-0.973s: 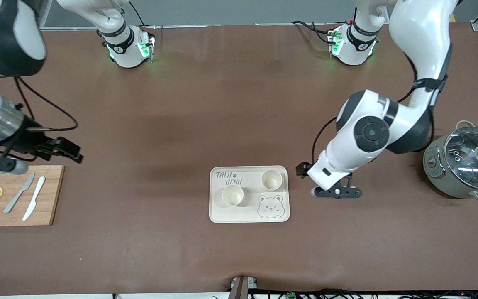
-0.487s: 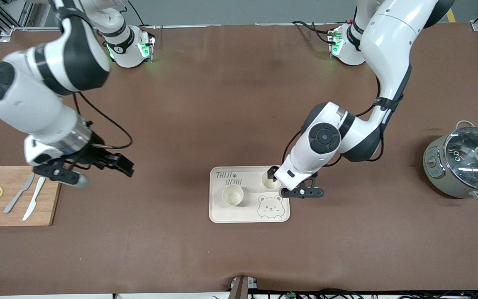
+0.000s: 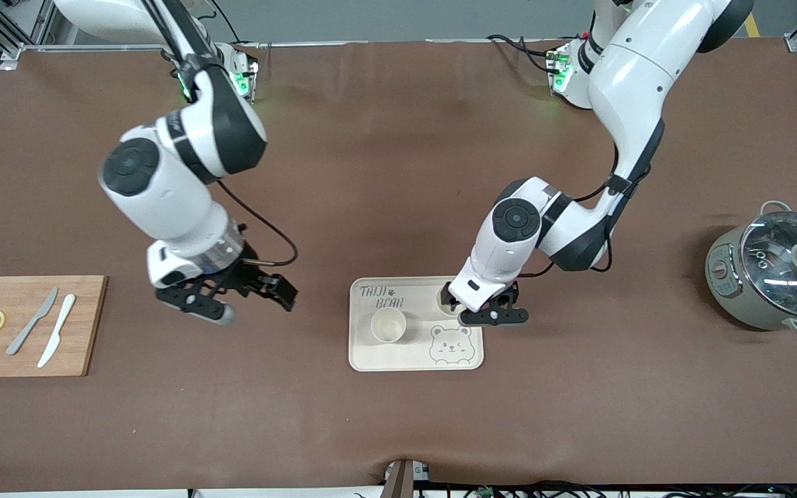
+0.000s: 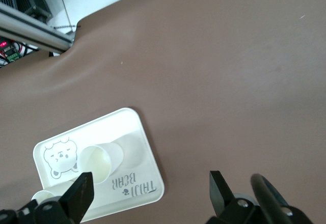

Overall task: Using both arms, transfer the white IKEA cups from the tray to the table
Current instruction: 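Grasp one cup with the left gripper while the right gripper grasps another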

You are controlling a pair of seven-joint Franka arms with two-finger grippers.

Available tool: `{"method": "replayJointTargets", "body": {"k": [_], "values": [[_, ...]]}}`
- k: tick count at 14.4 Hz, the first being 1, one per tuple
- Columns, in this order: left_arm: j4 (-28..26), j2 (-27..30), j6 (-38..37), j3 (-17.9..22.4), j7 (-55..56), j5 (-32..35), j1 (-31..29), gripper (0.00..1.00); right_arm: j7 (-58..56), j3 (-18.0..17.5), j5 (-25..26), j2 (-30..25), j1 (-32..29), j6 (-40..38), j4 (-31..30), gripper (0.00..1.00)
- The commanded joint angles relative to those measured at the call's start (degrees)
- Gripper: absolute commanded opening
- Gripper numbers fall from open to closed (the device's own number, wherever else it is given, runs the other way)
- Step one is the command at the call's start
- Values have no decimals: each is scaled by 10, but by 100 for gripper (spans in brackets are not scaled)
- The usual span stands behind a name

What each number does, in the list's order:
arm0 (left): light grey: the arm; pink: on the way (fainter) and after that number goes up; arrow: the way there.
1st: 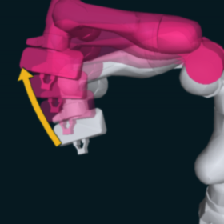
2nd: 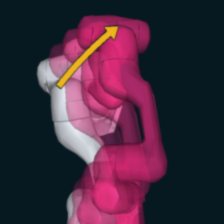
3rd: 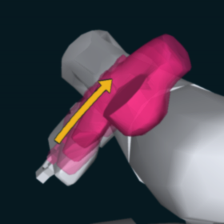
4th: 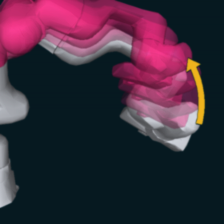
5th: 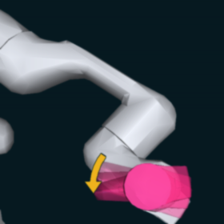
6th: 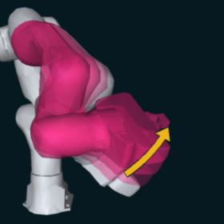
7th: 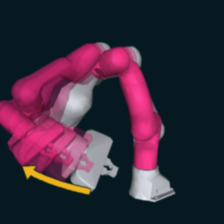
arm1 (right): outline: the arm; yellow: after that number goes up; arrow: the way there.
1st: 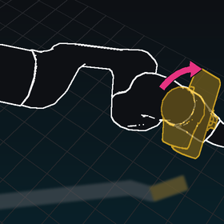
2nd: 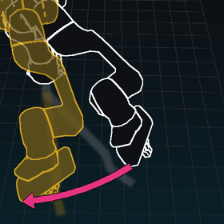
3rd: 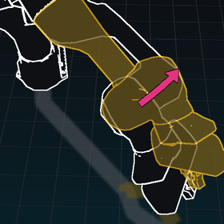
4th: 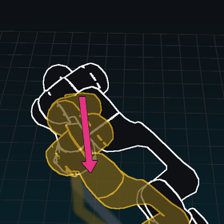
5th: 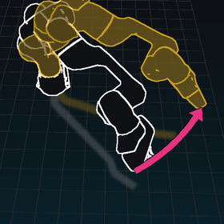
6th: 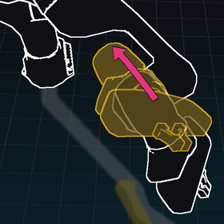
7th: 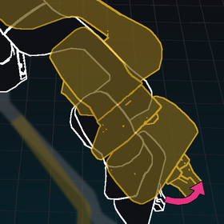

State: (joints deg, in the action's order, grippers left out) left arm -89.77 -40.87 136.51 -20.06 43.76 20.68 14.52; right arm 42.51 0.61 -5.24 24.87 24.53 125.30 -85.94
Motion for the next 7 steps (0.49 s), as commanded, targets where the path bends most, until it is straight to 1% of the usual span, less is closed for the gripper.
{"method": "replayJointTargets", "body": {"k": [1, 3, 5, 7], "values": [[-38, 19, 14, 2, 13, 16, -2, 100, 20, 6, 8, 25, 16, 12, 17, 100], [-60, 32, 14, -1, 15, 15, -4, 100, 20, 6, 12, 41, 26, 19, 17, 100], [-63, 30, 14, 0, 16, 15, 0, 100, 27, 6, 16, 57, 36, 40, 17, 100], [-63, 28, 15, 0, 24, 16, 1, 100, 59, 7, 24, 76, 52, 60, 17, 100]]}}
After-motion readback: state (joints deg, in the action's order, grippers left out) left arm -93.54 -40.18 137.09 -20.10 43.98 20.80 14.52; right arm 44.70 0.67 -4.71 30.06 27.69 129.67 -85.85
